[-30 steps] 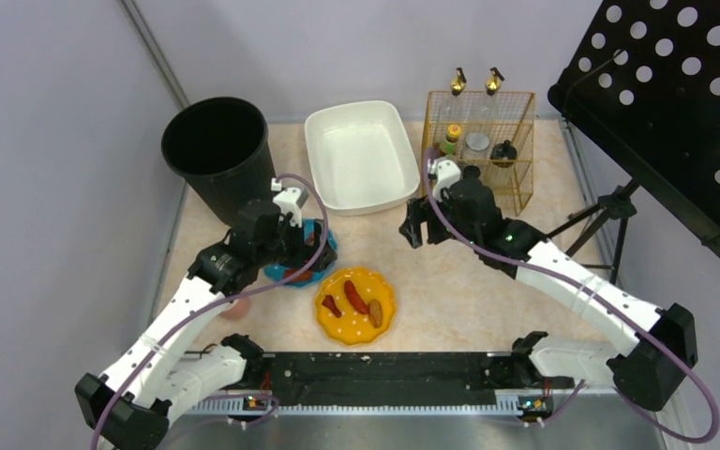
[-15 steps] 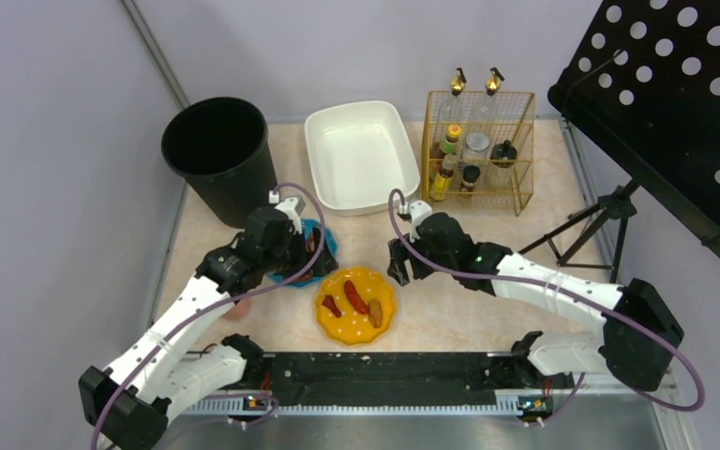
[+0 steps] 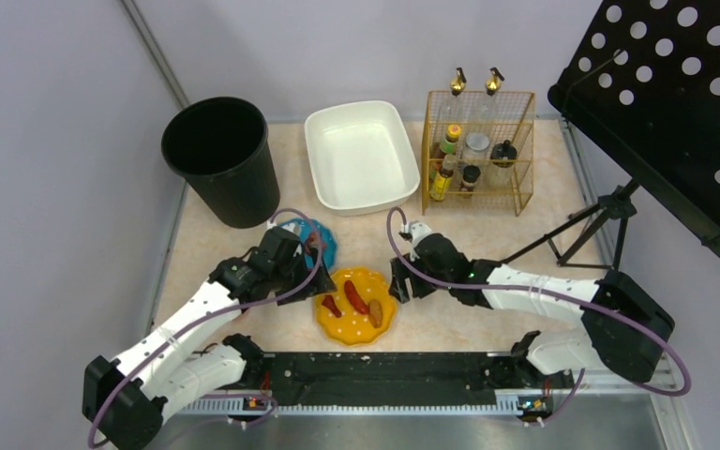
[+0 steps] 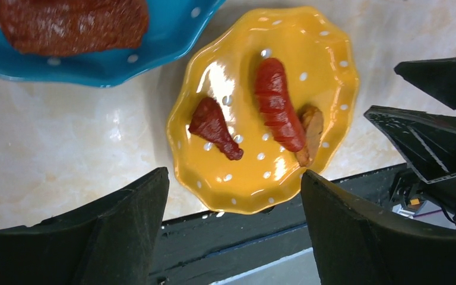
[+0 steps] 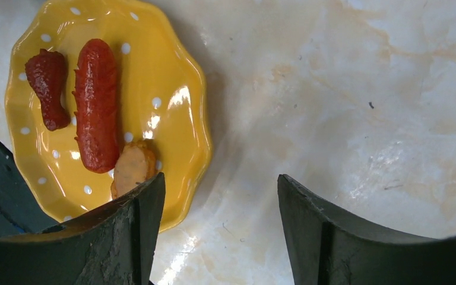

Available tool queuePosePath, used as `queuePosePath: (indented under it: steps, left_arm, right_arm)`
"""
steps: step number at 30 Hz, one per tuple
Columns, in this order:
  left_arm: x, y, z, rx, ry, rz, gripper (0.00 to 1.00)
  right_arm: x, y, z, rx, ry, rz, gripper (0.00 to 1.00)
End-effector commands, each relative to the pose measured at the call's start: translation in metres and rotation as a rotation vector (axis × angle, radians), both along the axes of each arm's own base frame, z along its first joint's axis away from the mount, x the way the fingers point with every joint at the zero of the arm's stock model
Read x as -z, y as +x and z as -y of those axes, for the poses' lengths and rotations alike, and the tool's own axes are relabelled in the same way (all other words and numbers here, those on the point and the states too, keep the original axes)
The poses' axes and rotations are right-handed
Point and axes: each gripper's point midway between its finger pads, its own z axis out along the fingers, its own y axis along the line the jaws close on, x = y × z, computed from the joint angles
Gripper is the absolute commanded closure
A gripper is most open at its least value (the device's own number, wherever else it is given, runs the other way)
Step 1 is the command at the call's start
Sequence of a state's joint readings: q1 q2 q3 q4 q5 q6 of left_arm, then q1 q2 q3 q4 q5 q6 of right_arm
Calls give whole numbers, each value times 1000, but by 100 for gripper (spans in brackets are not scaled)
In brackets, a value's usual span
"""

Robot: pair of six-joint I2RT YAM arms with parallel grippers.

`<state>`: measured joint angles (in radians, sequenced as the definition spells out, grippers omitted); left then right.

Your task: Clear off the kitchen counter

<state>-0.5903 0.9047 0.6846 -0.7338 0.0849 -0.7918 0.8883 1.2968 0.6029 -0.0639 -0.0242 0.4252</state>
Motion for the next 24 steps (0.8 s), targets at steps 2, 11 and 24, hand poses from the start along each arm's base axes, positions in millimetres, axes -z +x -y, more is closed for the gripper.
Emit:
queuePosePath:
  steps: [2,11,24]
  left_arm:
    - [12,-4,-7,-84,23,-60,16]
    - [22,-9,-9,-73,52,-100,18]
    - [26,-15,-7,-65,20,-98,18]
  right_arm:
    - [-6,-2,-13,27,99,-4,34]
    - [3,-7,-22,14,144,-48,46]
    - [25,-8,-28,19,121,-104,64]
